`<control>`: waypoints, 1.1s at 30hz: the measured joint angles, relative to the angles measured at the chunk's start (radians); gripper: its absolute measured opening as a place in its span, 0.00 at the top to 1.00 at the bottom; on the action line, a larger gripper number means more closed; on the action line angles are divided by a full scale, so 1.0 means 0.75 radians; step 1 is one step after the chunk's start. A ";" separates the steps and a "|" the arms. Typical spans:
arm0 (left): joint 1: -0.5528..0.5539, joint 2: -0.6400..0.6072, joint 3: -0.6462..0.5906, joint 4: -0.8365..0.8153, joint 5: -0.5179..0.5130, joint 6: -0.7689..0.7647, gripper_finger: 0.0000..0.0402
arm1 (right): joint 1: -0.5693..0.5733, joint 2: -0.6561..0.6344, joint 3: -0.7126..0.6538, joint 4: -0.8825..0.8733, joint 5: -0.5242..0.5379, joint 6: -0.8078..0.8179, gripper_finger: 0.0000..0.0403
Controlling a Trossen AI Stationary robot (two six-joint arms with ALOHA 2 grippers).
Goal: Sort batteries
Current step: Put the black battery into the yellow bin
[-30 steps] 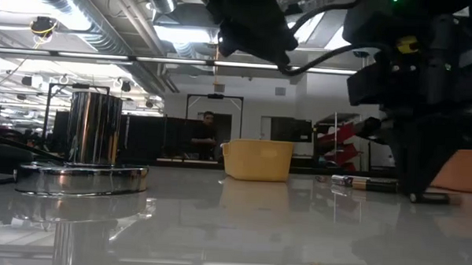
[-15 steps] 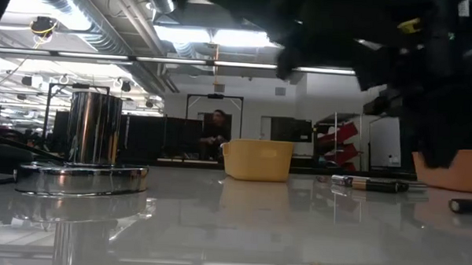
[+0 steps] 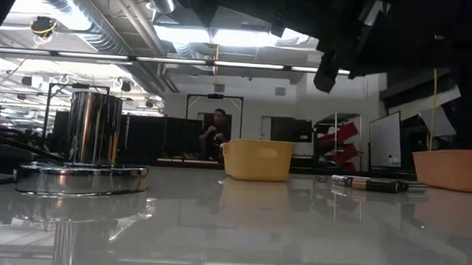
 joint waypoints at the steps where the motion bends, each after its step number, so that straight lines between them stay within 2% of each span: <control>1: -0.002 -0.001 -0.002 0.039 -0.004 0.000 0.64 | 0.014 -0.003 -0.005 0.005 -0.008 0.016 0.99; 4: -0.002 0.000 -0.010 0.138 -0.002 0.032 0.64 | 0.068 -0.001 -0.050 0.074 -0.131 0.032 1.00; 8: 0.011 -0.022 -0.013 0.132 -0.010 0.068 0.64 | 0.159 0.003 -0.112 0.150 -0.286 0.090 1.00; 15: 0.021 -0.047 -0.013 0.151 -0.032 0.061 0.64 | 0.362 0.002 -0.173 0.071 -0.369 0.278 1.00; 18: -0.001 -0.049 -0.011 0.134 0.006 0.034 0.64 | 0.456 0.002 -0.176 0.055 -0.395 0.353 1.00; 22: -0.064 -0.019 -0.009 0.067 -0.012 0.031 0.64 | 0.589 0.001 -0.176 0.265 -0.415 0.452 1.00; 25: -0.090 -0.017 -0.011 0.057 -0.058 0.045 0.64 | 0.672 0.002 -0.176 0.636 -0.371 0.498 1.00; 28: -0.090 -0.020 -0.007 0.081 -0.092 0.071 0.64 | 0.732 0.005 -0.176 0.994 -0.233 0.503 1.00; 33: -0.091 -0.020 -0.008 0.056 -0.094 0.033 0.64 | 0.762 0.067 -0.175 1.234 0.028 0.501 1.00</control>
